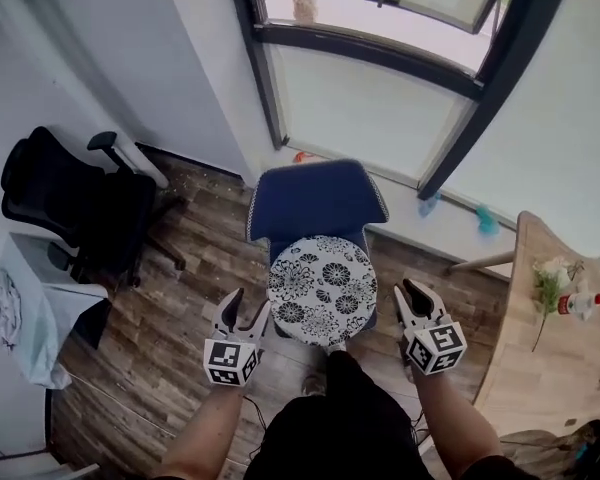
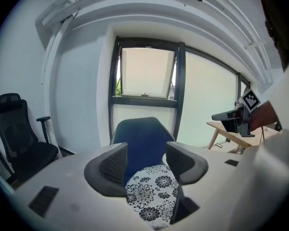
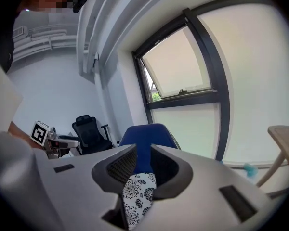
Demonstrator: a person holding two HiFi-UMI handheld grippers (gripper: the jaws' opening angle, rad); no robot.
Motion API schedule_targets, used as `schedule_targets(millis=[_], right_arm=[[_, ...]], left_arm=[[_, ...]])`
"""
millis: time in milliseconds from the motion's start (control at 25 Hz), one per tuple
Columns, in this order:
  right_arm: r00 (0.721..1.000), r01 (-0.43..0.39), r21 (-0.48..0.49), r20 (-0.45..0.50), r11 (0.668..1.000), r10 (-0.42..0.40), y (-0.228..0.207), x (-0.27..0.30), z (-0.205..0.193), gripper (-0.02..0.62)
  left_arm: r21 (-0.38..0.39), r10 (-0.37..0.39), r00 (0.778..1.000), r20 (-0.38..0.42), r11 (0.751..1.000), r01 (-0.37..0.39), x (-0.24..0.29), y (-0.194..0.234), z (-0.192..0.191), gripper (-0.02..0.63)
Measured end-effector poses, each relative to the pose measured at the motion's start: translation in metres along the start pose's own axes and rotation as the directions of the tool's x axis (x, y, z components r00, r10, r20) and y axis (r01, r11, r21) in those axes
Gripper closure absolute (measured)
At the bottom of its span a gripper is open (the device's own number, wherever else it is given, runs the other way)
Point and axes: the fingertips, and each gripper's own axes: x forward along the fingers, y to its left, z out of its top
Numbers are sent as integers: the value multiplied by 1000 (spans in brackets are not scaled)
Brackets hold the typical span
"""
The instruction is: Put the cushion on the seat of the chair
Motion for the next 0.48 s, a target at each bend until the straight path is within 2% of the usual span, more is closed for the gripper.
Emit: schedule_targets(millis=[320, 480], right_arm=[[994, -75, -47, 81, 996, 78, 29, -14, 75, 495], [987, -126, -39, 91, 991, 130, 39, -21, 98, 495]], left_arm=[[28, 7, 996, 86, 1000, -10, -31, -3, 60, 367], [10, -5, 997, 83, 1000, 4, -41, -6, 77, 368]])
